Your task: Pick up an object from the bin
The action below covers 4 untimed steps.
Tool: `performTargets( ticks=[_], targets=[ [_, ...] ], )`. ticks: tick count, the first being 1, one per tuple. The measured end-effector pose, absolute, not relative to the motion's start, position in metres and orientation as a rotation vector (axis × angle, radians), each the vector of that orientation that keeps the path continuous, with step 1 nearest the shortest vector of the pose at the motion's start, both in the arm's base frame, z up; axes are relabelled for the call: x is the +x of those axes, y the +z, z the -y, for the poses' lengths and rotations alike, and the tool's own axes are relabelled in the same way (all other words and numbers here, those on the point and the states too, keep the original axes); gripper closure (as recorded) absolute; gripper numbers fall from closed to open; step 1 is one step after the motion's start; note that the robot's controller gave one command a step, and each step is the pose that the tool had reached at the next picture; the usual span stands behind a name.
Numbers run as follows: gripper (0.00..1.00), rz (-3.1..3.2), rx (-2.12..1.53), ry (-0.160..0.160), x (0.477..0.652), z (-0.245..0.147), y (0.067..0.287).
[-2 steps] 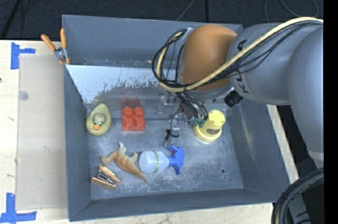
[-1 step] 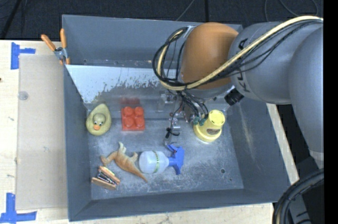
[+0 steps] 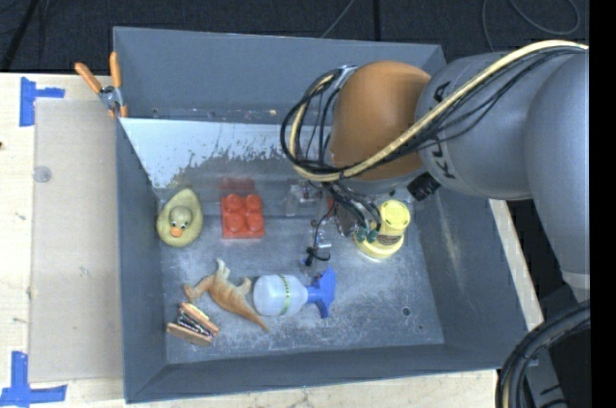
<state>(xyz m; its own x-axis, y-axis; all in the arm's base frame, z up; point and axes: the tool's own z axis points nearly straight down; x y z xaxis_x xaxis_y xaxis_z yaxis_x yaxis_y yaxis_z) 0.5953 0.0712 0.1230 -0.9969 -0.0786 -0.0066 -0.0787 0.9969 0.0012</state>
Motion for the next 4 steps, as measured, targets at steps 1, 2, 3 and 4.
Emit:
performTargets(
  ticks=[1,2,3,4],
  targets=[
    [0.0,-3.128,-0.36,-0.001,0.564,-0.069,0.073],
    [0.0,-3.102,-0.454,0.003,0.534,-0.059,0.072],
    [0.0,-3.017,-0.87,0.003,0.508,-0.048,0.073],
    [0.0,-3.034,-0.811,0.002,0.495,-0.049,0.07]
  ],
)
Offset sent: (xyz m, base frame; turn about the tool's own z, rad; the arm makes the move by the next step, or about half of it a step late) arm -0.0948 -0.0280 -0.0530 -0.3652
